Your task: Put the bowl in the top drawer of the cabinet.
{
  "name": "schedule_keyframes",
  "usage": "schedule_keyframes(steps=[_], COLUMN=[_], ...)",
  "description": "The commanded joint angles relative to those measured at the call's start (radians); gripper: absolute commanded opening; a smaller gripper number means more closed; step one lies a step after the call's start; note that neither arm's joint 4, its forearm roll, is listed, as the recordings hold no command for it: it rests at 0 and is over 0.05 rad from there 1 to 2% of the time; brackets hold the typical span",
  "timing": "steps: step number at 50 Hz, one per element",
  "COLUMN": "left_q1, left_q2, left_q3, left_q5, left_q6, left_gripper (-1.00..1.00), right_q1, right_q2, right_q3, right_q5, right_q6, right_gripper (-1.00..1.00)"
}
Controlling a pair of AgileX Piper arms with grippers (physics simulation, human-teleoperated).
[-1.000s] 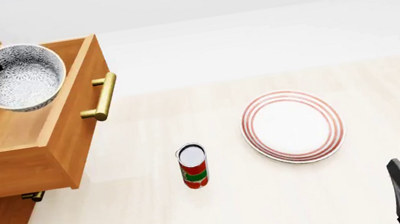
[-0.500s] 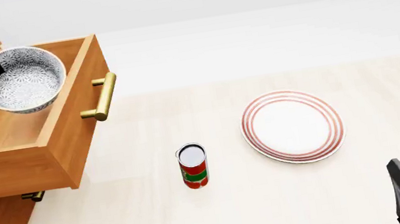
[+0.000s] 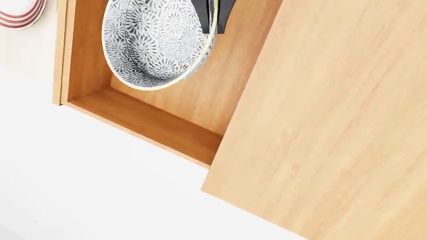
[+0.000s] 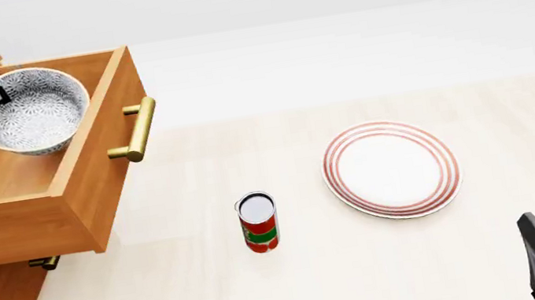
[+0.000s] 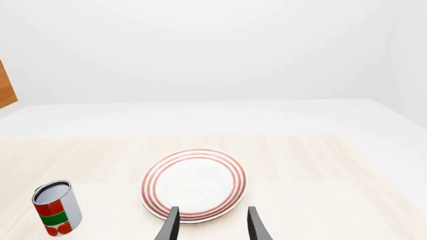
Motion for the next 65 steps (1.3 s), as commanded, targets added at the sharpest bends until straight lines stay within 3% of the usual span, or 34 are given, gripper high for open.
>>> schedule_keyframes(steps=[1,27,30,31,65], left_q1=[0.002,0.006,-0.004,0.003,-0.060], left_q2=[0.002,0.000,0.002,-0.006,-0.094], left_q3=[0.002,0.017,0.010,0.005,-0.084], left_q5=[-0.009,-0.026,-0.024,-0.027,0.030], left_q6=[0.007,0.020,0.052,0.055,0.075], left_gripper=[-1.00,-1.00,-1.00,1.00,1.00], right_q1=[0.000,0.000,0.000,0.000,0.000], right_q2=[0.000,0.000,0.000,0.000,0.000], right_q3=[0.000,0.000,0.000,0.000,0.000], right_q5=[0.000,0.000,0.000,0.000,0.000], right_q6=[0.000,0.000,0.000,0.000,0.000], right_gripper=[1.00,1.00,1.00,1.00,1.00])
